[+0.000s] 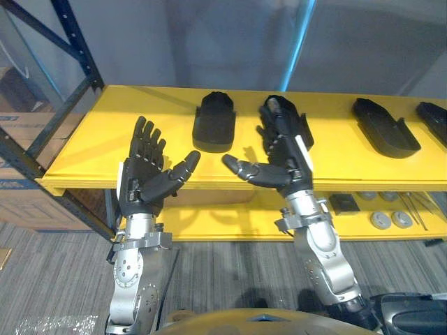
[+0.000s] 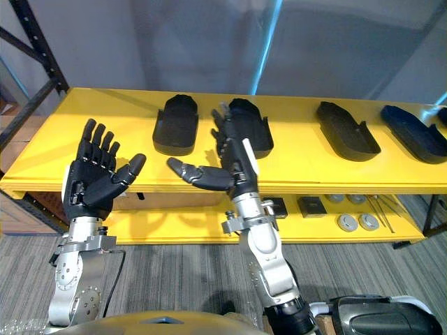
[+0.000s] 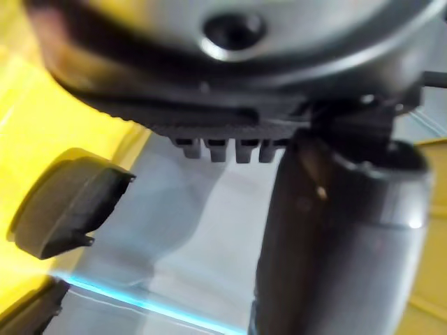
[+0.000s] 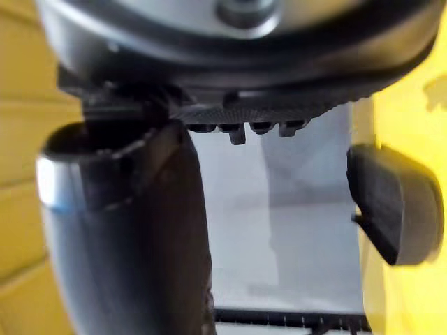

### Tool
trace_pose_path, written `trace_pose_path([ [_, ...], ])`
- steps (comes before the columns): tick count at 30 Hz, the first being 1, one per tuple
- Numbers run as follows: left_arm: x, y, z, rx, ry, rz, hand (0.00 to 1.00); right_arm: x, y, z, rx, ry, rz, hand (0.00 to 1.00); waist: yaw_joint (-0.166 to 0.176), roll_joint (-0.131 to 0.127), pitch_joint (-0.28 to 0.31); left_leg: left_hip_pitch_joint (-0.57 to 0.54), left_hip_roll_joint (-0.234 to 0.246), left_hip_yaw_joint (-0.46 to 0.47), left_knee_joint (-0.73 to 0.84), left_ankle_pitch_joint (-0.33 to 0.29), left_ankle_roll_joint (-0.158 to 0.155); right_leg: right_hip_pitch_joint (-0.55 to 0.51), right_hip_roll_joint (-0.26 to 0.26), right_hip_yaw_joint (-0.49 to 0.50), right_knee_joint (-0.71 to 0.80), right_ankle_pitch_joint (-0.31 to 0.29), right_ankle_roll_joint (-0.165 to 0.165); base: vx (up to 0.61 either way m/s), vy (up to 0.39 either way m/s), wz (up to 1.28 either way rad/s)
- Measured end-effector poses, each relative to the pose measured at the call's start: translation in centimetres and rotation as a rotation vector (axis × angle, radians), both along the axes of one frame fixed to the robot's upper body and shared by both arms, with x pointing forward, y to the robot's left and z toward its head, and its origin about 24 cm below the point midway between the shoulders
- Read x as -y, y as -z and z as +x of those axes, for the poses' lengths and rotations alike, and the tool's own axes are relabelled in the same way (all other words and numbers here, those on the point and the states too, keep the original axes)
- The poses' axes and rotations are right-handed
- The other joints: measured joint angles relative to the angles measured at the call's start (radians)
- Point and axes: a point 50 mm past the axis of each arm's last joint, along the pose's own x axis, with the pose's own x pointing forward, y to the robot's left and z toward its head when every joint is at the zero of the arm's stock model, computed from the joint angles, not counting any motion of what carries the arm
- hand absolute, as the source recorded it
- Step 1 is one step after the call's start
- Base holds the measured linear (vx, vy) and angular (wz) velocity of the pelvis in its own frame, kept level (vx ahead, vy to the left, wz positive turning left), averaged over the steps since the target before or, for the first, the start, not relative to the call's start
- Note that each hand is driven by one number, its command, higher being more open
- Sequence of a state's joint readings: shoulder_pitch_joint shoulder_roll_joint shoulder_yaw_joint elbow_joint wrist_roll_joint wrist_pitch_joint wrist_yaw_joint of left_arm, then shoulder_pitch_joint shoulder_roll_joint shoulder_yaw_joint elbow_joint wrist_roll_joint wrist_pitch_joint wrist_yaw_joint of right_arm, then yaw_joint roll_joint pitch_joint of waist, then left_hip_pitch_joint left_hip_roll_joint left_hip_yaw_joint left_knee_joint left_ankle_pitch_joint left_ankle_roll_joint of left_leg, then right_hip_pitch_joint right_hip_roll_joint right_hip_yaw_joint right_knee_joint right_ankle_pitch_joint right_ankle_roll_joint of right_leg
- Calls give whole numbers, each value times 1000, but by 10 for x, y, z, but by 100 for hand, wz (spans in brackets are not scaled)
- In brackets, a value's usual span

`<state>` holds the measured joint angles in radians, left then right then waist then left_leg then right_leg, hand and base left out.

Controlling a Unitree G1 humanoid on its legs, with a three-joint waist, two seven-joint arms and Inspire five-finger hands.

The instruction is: Walk over and take three plastic housings, then place them on the shelf

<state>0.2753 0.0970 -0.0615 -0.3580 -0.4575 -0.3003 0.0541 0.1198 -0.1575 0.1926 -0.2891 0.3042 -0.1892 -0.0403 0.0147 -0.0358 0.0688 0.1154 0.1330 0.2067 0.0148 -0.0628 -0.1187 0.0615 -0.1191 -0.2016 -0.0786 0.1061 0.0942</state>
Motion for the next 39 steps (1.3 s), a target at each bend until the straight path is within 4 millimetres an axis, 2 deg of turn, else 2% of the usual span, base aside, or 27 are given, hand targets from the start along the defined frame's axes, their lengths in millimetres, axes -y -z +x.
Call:
trace_pose_path([
  [4,12,-11,-2,68,75,-2,100,37,30,-27,-167,264,64,100,-25,14,3,13,-1,65,1,-16,0,-26,5,67,0,7,6,7,33,-39],
  [6,20,-11,-2,76,118,-11,100,51,35,-40,-206,361,67,100,-49,25,3,19,-1,94,7,-29,0,-36,7,99,0,10,9,8,37,-56],
  [9,46,-10,-4,77,242,-36,100,80,33,-63,-224,553,4,100,-120,47,7,34,4,201,47,-75,-1,-71,22,207,0,25,15,0,31,-91],
  [10,52,-10,-4,75,271,-38,100,85,33,-67,-226,586,-9,100,-132,51,6,36,6,222,56,-85,-2,-78,25,228,0,27,16,0,36,-122],
  [11,65,-10,-2,75,337,-36,100,95,32,-77,-226,655,-58,100,-161,60,12,52,12,275,75,-108,-5,-89,37,284,0,35,18,-3,26,-120],
  [13,75,-10,3,72,379,-33,100,101,32,-83,-232,693,-90,100,-189,65,18,73,18,337,90,-127,-9,-102,56,348,0,44,18,-15,20,-120],
  [15,83,-8,13,57,391,-27,100,99,34,-91,-246,677,-103,100,-232,70,19,90,30,423,109,-151,-16,-131,83,433,0,59,18,-42,-3,-113],
  [19,95,-9,26,33,380,-19,100,94,36,-93,-247,644,-107,100,-265,79,31,102,44,475,153,-179,-16,-144,110,490,0,68,14,-65,-32,-60],
  [21,101,-13,28,50,367,28,100,92,32,-90,-202,629,-84,100,-261,87,38,84,49,408,197,-196,17,-144,118,506,0,72,9,-70,-75,-29],
  [23,101,-18,27,66,337,55,100,82,23,-77,-127,568,-52,100,-233,97,48,43,43,213,285,-236,102,-139,128,544,0,66,-4,-68,-44,-63],
  [24,97,-24,22,70,324,47,100,71,14,-61,-57,493,-30,100,-192,106,64,20,8,26,336,-279,159,-140,133,583,0,62,-9,-133,99,-107],
  [25,94,-27,17,75,318,38,100,60,7,-51,-13,436,-20,100,-163,123,66,13,-8,-62,354,-298,167,-148,143,599,1,66,-14,-146,129,-110],
  [26,93,-28,13,78,317,31,100,53,3,-45,10,400,-14,100,-146,133,63,11,-16,-115,356,-305,159,-159,149,599,4,71,-21,-161,140,-91],
  [27,90,-30,4,88,324,18,100,39,-4,-36,49,354,-15,100,-110,146,61,-7,-34,-178,357,-325,148,-195,155,588,24,72,-22,-102,70,-51],
  [28,90,-30,2,93,336,18,100,35,-5,-35,57,348,-17,100,-99,146,63,-15,-37,-181,355,-334,144,-204,152,586,28,70,-19,-126,98,-9],
  [29,90,-29,-1,98,360,26,100,31,-4,-35,44,349,1,100,-85,138,68,-29,-40,-185,354,-347,125,-219,142,564,41,72,-18,-96,94,27],
  [30,89,-28,-1,97,370,24,100,30,-2,-36,28,358,15,100,-73,134,74,-26,-48,-190,354,-349,120,-229,136,553,65,79,-14,-125,97,33],
  [31,88,-24,-5,83,383,-9,100,28,5,-39,-19,382,36,100,-60,111,89,-29,-55,-195,371,-360,101,-251,133,542,131,66,12,-117,68,16],
  [32,86,-19,-9,62,379,-27,100,29,13,-47,-75,418,59,100,-56,95,99,-34,-59,-201,403,-369,87,-263,137,536,177,59,20,-128,78,4],
  [33,84,-16,-11,53,375,-35,100,29,18,-52,-105,437,69,100,-55,88,103,-36,-62,-198,419,-375,89,-270,139,532,194,60,20,-112,88,-23],
  [36,82,-9,-17,11,376,-107,100,36,35,-84,-225,500,102,100,-61,59,125,-40,-70,-129,491,-412,105,-289,139,531,225,70,30,-140,89,-66],
  [37,80,-6,-20,1,364,-114,100,40,39,-91,-249,506,113,100,-79,49,138,-40,-74,-89,519,-423,114,-283,135,520,198,79,-23,-209,104,-103],
  [38,79,-4,-20,-9,357,-111,100,42,39,-91,-244,505,117,100,-80,48,151,-33,-70,-52,513,-417,121,-283,112,433,181,34,-106,-278,134,-145],
  [39,76,-4,-19,-15,340,-104,100,44,34,-87,-201,484,130,100,-66,57,162,-15,-52,23,472,-393,135,-320,82,300,206,-35,-181,-192,87,-142],
])
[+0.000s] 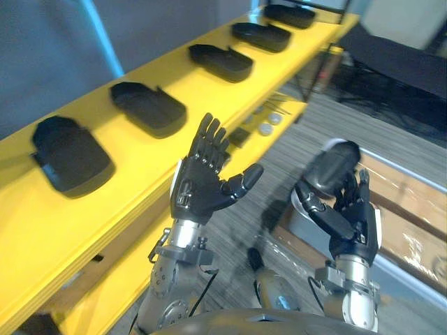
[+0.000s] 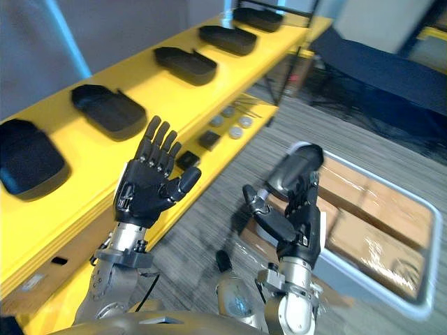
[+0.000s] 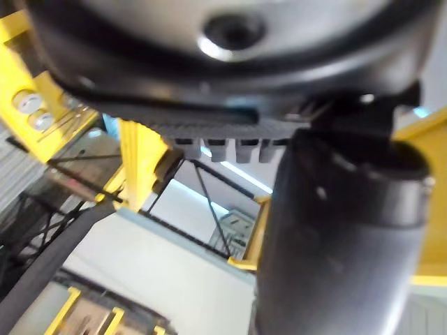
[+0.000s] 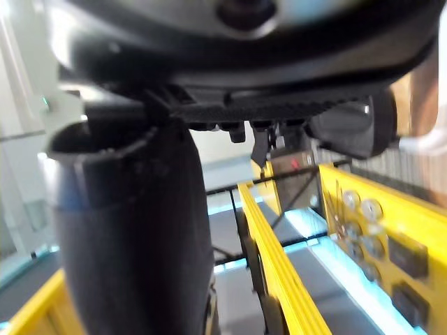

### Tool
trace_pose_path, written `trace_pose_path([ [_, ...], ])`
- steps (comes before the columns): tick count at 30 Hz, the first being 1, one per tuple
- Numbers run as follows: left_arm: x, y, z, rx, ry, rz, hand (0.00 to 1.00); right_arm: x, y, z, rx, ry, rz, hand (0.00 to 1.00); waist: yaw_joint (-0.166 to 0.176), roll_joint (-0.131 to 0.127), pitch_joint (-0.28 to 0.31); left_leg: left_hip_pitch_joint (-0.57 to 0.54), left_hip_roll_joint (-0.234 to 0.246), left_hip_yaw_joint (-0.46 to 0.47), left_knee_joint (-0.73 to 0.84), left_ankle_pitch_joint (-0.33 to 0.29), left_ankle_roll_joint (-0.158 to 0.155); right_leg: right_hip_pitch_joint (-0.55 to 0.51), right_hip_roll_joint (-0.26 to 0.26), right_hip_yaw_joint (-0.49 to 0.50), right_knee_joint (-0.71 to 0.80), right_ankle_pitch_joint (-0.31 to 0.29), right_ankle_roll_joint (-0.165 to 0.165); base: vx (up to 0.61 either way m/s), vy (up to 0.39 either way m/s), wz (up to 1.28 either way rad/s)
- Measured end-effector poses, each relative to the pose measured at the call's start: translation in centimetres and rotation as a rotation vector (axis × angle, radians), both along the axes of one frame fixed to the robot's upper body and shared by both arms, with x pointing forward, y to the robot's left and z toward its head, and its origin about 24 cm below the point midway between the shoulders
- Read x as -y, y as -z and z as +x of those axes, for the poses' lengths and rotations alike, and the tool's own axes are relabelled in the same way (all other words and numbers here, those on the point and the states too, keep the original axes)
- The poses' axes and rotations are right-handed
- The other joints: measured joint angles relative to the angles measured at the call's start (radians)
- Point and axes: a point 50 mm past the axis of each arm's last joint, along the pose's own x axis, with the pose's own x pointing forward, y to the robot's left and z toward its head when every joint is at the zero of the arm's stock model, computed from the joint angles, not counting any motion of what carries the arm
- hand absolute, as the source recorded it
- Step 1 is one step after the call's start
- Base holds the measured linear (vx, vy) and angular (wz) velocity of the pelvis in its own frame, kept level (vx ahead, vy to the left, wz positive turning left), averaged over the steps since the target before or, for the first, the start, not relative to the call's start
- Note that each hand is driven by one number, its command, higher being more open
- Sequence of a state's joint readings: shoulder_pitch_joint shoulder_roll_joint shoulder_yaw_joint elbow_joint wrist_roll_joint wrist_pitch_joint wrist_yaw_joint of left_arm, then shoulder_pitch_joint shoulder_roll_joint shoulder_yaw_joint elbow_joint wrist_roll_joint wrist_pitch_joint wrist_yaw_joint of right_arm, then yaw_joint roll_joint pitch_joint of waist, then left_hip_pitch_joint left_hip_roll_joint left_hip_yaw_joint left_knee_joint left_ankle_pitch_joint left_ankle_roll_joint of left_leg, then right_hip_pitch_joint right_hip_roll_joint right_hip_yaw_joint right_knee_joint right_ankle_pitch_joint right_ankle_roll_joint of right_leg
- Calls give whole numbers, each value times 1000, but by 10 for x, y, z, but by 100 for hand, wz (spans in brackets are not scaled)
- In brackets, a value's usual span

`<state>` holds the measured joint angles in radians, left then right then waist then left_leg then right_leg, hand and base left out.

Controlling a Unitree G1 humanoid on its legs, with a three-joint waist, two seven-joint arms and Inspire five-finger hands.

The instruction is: Walk over and take three plastic housings, then place them on the shelf

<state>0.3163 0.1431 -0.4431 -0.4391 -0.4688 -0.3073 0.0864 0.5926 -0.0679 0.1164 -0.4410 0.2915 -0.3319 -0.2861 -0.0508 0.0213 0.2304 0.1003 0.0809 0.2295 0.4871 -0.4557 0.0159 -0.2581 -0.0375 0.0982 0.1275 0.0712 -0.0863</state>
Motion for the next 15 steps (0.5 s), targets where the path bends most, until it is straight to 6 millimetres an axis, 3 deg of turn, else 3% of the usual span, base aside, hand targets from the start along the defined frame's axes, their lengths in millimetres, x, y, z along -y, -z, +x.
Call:
trace_pose_path([
  [2,-7,-1,4,4,-32,18,100,-2,-12,12,96,-51,-34,100,-4,-14,-7,3,7,81,-46,34,10,-67,-47,-124,196,-3,7,-218,32,-128],
  [3,-10,-3,8,16,-40,35,100,-4,-20,21,151,-78,-56,100,-5,-6,-4,8,17,104,-67,55,10,-70,-71,-162,327,-32,9,-186,-12,-80],
  [6,-14,-5,19,29,-69,56,100,-15,-24,45,193,-109,-39,100,-1,-2,-5,6,53,128,-70,76,-3,-8,-166,-180,534,-114,3,-71,-82,-42],
  [8,-18,-2,23,8,-83,77,100,-25,-14,56,141,-138,-25,100,9,-4,-6,5,81,133,-66,86,-23,36,-236,-173,562,-99,9,-9,-198,-28],
  [9,-19,0,25,-9,-85,88,100,-30,-6,56,97,-154,-16,100,19,-16,-13,-6,97,131,-56,92,-41,59,-261,-169,525,-19,31,11,-301,-25],
  [11,-20,8,27,-50,-82,106,100,-34,10,52,1,-174,-68,100,20,5,-21,-10,143,101,-102,126,-93,54,-205,-178,501,-1,66,4,-236,-21],
  [12,-19,9,27,-57,-72,109,100,-34,15,50,-24,-173,-88,100,15,5,-22,-7,153,101,-119,141,-102,57,-190,-175,488,-3,68,14,-252,-7],
  [13,-16,12,27,-71,-52,114,100,-32,22,45,-65,-167,-96,100,5,6,-26,-4,176,105,-144,165,-118,71,-164,-177,441,-24,91,19,-253,-11],
  [14,-16,14,27,-74,-41,119,100,-31,26,42,-86,-166,-92,100,3,-19,-28,-8,179,111,-147,177,-128,93,-166,-196,405,-88,124,10,-301,-16],
  [15,-16,15,27,-80,-40,114,100,-31,28,41,-92,-169,-93,100,4,-33,-29,-9,178,118,-140,176,-128,106,-173,-222,386,-128,135,-5,-210,-28],
])
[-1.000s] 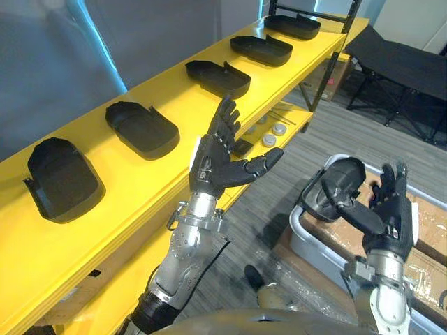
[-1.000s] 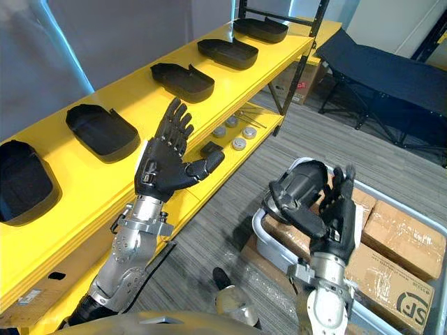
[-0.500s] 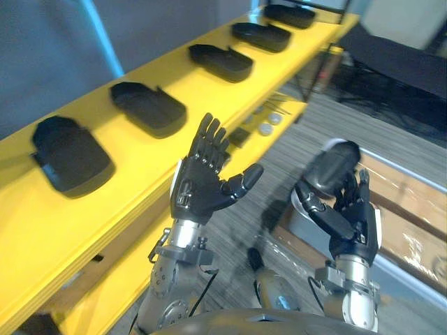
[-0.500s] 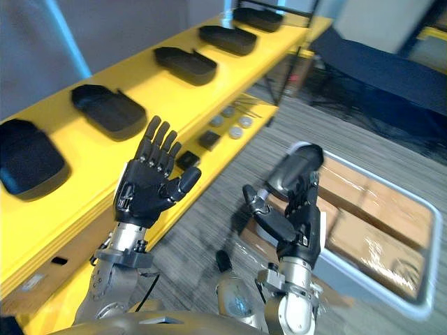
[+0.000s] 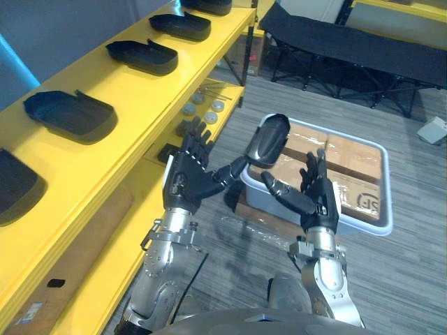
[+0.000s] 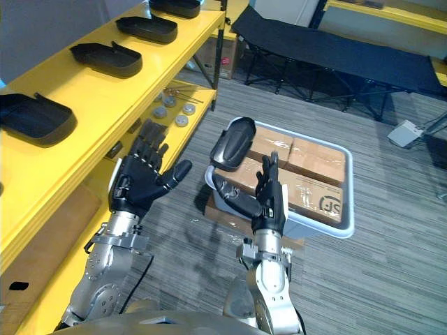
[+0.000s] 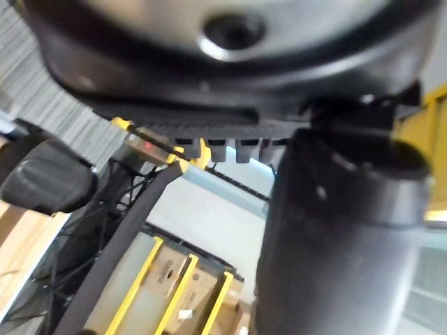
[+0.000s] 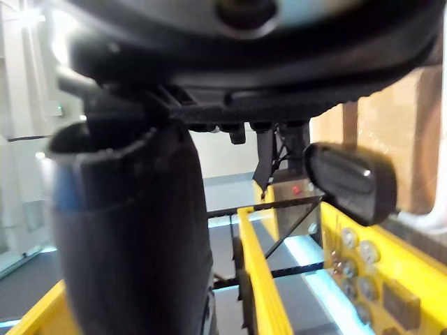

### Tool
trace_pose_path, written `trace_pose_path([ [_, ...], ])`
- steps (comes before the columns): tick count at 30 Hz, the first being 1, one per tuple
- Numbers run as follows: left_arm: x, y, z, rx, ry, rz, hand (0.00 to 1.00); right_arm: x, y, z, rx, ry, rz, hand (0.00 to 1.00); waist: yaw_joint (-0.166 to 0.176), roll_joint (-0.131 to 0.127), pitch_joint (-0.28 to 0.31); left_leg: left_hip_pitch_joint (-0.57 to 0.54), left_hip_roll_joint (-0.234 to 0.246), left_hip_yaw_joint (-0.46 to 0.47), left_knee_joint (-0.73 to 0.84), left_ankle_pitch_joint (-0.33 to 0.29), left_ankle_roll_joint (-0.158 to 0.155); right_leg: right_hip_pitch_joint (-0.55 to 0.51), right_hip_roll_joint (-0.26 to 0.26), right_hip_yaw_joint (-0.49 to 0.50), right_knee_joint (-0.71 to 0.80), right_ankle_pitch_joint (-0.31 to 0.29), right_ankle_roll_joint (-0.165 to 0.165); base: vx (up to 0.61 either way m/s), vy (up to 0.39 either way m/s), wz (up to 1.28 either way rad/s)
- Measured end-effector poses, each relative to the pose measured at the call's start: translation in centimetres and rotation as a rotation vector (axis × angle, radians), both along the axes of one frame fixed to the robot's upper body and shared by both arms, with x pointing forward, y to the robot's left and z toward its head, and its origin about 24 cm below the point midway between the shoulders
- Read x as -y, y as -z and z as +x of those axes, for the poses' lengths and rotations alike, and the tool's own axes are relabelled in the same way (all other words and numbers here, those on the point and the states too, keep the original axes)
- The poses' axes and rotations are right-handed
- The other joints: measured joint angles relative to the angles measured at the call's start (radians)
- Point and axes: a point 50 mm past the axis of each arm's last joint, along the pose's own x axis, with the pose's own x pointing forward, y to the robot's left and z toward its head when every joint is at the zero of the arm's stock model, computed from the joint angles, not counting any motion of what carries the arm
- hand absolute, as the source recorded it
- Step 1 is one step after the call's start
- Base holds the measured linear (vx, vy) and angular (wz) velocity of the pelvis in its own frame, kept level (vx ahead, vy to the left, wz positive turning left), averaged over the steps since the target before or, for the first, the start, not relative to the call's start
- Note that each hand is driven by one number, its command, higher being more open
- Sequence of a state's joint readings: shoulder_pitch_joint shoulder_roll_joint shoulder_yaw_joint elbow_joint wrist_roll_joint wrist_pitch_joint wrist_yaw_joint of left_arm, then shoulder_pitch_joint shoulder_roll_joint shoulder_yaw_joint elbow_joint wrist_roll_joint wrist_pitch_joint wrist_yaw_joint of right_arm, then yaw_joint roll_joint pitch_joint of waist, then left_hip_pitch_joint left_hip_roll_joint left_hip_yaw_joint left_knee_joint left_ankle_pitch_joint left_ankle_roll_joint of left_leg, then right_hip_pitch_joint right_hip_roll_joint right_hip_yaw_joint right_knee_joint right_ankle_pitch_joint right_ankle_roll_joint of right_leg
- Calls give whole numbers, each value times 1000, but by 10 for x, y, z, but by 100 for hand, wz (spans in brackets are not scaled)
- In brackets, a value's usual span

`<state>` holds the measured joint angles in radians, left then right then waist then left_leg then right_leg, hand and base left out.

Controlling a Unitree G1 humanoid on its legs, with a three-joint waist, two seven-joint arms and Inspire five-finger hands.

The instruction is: Walk over and take three plastic housings, then place them on the shelf

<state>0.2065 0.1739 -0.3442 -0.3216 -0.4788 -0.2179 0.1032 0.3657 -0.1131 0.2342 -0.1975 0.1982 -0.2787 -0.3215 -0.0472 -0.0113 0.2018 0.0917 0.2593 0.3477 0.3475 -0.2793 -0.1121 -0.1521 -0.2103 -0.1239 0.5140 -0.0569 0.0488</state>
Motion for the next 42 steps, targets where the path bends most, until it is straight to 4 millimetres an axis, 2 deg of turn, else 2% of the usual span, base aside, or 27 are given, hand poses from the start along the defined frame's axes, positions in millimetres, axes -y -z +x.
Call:
trace_pose_path([
  [2,-1,8,2,-42,-18,-25,100,1,2,0,-6,-31,-13,100,10,-24,-13,-26,18,7,45,-1,0,35,1,-119,-80,-90,58,-4,-317,-57],
  [4,5,15,3,-82,-21,-55,100,5,-1,3,12,-60,-49,100,0,12,4,-54,61,-15,88,0,2,49,46,-150,-130,-106,42,-4,-294,-43],
  [5,12,23,2,-125,-1,-79,100,10,-1,3,5,-63,-78,100,-14,30,13,-55,74,-38,103,11,20,52,64,-149,-121,-114,23,-23,-229,-22],
  [6,18,31,0,-171,32,-105,100,15,0,2,-8,-54,-100,100,-17,36,15,-64,73,-58,139,39,62,55,70,-135,-115,-123,9,-25,-228,-25],
  [7,22,33,-1,-185,57,-110,100,18,0,2,-10,-46,-108,100,-17,38,14,-80,72,-69,169,55,81,57,70,-121,-122,-126,4,-35,-203,-37],
  [9,37,36,-9,-190,156,-129,100,32,2,1,-25,-9,-134,100,-12,54,8,-124,24,-127,204,20,52,60,68,-94,-148,-133,-16,-12,-102,-39],
  [10,40,37,-12,-191,174,-135,100,36,4,2,-35,2,-145,100,-11,60,5,-128,4,-137,194,6,53,63,66,-87,-152,-132,-18,24,10,-35],
  [11,43,38,-15,-195,196,-140,100,41,9,3,-60,18,-159,100,-11,70,-1,-133,-39,-140,152,-3,58,65,60,-80,-153,-132,-17,24,51,-26],
  [12,43,39,-16,-193,208,-145,100,45,14,4,-87,37,-163,100,-10,80,-8,-134,-77,-141,69,17,69,58,59,-75,-151,-129,-11,14,76,-21],
  [13,42,39,-16,-192,207,-144,100,47,18,5,-103,40,-168,100,-7,84,-10,-133,-92,-142,31,32,58,45,59,-71,-147,-126,-2,2,92,-28],
  [14,38,41,-16,-194,199,-131,100,48,26,9,-150,46,-167,100,6,75,-15,-112,-108,-131,-8,54,34,35,49,-57,-149,-124,11,4,68,-19],
  [18,31,46,-18,-220,202,-96,100,49,48,21,-277,60,-179,100,27,73,-17,-116,-143,-131,-33,73,42,33,22,-66,-175,-87,45,31,82,0],
  [21,24,54,-21,-263,204,-13,100,56,51,49,-305,106,-202,100,52,69,-12,-127,-155,-150,-34,73,52,71,20,-94,-245,-32,56,45,84,13],
  [22,22,55,-20,-252,215,37,100,62,41,72,-272,144,-211,100,64,63,3,-156,-163,-173,-16,71,64,85,16,-118,-285,-7,64,-52,93,35],
  [23,20,54,-19,-241,223,45,100,66,33,83,-245,165,-218,100,72,61,17,-172,-165,-184,0,68,69,86,15,-126,-301,5,66,-116,117,41],
  [24,18,51,-16,-223,228,51,100,74,16,103,-198,201,-222,100,82,59,45,-205,-167,-198,26,68,75,85,16,-139,-326,27,68,-134,83,32],
  [25,17,47,-10,-198,225,59,100,87,-10,128,-133,253,-224,100,102,60,85,-245,-169,-209,51,70,82,78,18,-149,-364,59,71,-201,113,27],
  [27,12,43,-4,-162,216,126,100,110,-59,163,-37,341,-243,100,146,68,158,-292,-175,-220,72,78,94,82,19,-170,-430,112,72,-224,119,20],
  [28,10,43,-3,-158,215,160,100,119,-77,172,-9,368,-244,100,161,74,177,-311,-180,-228,82,82,100,83,19,-179,-454,132,72,-161,97,24],
  [31,4,59,-2,-209,182,281,100,130,-109,189,33,414,-209,100,201,78,184,-369,-193,-249,95,92,107,69,18,-204,-510,172,75,-71,68,23],
  [35,-10,99,0,-385,111,369,100,126,-120,201,-2,404,-212,100,219,74,195,-396,-199,-264,106,93,109,66,18,-225,-529,184,77,-11,26,14],
  [36,-16,114,2,-440,84,434,100,128,-123,204,-33,413,-226,100,231,73,212,-398,-199,-265,110,93,109,67,18,-226,-528,184,77,-11,12,3],
  [38,-23,127,0,-499,52,462,100,135,-131,209,-76,442,-228,100,242,78,244,-407,-198,-271,121,93,109,57,17,-228,-514,183,75,-38,19,2],
  [40,-25,130,-2,-517,38,468,100,144,-136,209,-100,474,-240,100,256,84,256,-427,-197,-272,131,93,109,34,14,-229,-497,180,71,-67,37,-1],
  [42,-24,131,-1,-505,24,456,100,158,-149,208,-123,523,-248,100,271,105,281,-446,-197,-276,149,92,110,16,10,-233,-477,177,69,-98,57,1],
])
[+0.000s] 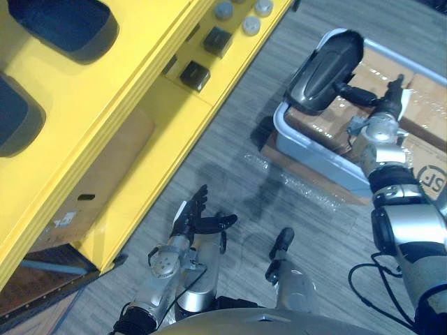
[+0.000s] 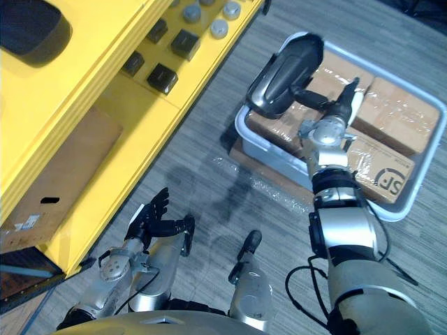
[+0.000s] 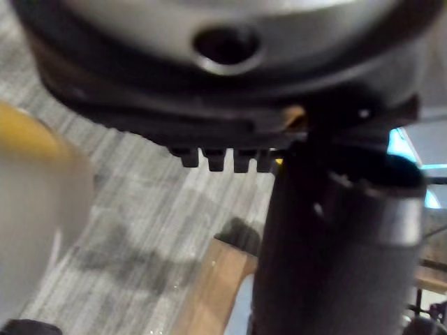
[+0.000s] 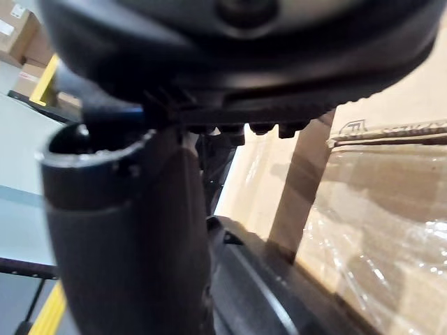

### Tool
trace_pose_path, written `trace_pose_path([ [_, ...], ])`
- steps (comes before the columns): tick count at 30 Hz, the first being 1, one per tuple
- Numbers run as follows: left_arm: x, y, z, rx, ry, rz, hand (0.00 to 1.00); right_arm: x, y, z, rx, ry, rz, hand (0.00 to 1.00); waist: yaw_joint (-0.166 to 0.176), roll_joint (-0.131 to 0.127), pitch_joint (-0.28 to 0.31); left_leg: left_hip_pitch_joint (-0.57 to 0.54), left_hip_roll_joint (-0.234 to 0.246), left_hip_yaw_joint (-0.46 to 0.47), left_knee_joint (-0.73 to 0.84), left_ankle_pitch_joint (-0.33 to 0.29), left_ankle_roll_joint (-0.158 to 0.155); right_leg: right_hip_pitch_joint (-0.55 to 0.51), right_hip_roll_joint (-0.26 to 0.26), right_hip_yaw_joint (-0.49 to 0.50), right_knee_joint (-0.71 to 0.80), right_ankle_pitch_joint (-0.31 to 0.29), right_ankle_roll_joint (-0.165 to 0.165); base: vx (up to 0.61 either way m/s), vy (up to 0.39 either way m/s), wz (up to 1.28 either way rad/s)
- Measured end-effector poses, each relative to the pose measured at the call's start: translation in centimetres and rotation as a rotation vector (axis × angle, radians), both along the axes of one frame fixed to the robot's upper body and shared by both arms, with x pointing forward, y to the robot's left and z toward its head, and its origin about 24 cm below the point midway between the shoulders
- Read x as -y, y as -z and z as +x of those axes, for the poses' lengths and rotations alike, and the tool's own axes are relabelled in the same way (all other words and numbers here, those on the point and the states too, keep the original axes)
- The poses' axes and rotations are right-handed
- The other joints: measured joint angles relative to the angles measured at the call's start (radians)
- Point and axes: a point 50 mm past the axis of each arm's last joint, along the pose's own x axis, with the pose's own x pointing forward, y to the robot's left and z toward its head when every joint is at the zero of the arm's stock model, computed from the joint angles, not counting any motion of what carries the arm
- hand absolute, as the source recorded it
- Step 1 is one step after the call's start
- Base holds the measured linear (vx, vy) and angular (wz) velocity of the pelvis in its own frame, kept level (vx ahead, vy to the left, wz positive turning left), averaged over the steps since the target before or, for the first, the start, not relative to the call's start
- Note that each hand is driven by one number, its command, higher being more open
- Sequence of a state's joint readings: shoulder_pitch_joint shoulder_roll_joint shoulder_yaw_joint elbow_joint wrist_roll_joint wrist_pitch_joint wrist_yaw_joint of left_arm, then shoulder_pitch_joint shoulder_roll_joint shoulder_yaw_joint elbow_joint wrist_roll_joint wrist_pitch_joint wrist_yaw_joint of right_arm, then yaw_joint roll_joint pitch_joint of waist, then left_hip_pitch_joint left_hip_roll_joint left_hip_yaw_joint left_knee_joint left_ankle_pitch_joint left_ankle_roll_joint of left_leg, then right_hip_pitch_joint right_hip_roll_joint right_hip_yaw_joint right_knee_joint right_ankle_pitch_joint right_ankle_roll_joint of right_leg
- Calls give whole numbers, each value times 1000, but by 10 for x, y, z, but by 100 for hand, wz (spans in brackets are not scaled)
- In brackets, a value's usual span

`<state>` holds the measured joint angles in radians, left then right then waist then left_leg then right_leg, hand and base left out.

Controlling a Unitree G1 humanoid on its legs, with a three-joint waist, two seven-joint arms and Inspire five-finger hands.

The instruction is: Walk over and take three plastic housings, then place them on the shelf

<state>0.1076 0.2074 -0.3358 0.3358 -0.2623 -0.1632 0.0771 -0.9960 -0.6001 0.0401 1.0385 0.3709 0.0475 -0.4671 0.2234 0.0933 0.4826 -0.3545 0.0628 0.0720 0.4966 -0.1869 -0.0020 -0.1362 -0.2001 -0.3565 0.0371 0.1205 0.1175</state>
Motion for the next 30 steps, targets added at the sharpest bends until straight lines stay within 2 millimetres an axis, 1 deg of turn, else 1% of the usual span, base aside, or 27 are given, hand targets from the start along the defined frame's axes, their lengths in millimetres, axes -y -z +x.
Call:
trace_pose_path([
  [2,5,0,1,14,-10,-27,100,15,-15,-2,-24,61,3,100,11,31,16,-35,-1,-10,26,0,2,-33,-6,-10,33,-7,-2,-108,54,6],
  [4,8,1,3,18,-10,-43,100,27,-19,-7,-62,117,14,100,26,45,21,-59,-1,-18,38,2,6,-60,-10,-18,51,-18,-5,-111,37,9],
  [7,13,7,1,-16,-29,-98,100,39,-17,-13,-123,190,47,100,47,59,26,-78,-1,-25,43,6,11,-78,-19,-30,66,-25,-11,-90,33,9],
  [8,15,7,1,-13,-31,-117,100,46,-21,-17,-128,228,84,100,52,73,30,-90,-3,-28,44,10,14,-86,-23,-41,66,-25,-11,-56,11,9],
  [11,16,8,0,-19,-49,-152,100,53,-34,-20,-113,247,94,100,61,90,29,-114,-9,-29,42,17,15,-104,-34,-63,66,-21,-7,-44,20,4],
  [12,16,9,-1,-22,-55,-166,100,55,-40,-22,-110,254,93,0,66,94,26,-126,-11,-32,42,21,16,-114,-37,-69,67,-20,-6,-20,18,6],
  [15,20,10,0,-22,-51,-174,100,68,-50,-29,-118,292,72,0,81,106,18,-151,-18,-41,40,26,19,-134,-42,-84,67,-18,-4,-19,9,13],
  [18,21,8,2,-7,-45,-174,100,78,-54,-36,-135,327,41,0,102,108,17,-168,-19,-41,41,27,19,-149,-44,-88,67,-18,-3,-4,2,2],
  [19,21,9,3,-9,-45,-169,100,84,-56,-41,-149,350,14,0,107,108,17,-173,-19,-44,41,27,19,-151,-44,-92,67,-18,-4,-15,-13,6],
  [20,20,9,3,-10,-50,-163,100,89,-58,-45,-164,372,-5,0,107,108,17,-182,-19,-47,42,27,19,-157,-44,-98,67,-19,-4,-19,-17,6],
  [23,17,12,3,-19,-66,-151,100,98,-62,-52,-170,402,-18,0,102,109,16,-193,-18,-49,42,28,17,-161,-43,-105,69,-18,-4,-2,-6,1],
  [26,16,13,2,-31,-82,-174,100,104,-60,-58,-194,422,-14,0,99,115,12,-192,-16,-50,42,28,17,-163,-43,-107,76,-18,-4,4,-20,-1],
  [30,17,12,2,-25,-88,-191,100,105,-54,-58,-224,411,6,0,102,117,10,-189,-12,-52,42,29,14,-166,-41,-108,87,-23,-11,-17,-15,-1],
])
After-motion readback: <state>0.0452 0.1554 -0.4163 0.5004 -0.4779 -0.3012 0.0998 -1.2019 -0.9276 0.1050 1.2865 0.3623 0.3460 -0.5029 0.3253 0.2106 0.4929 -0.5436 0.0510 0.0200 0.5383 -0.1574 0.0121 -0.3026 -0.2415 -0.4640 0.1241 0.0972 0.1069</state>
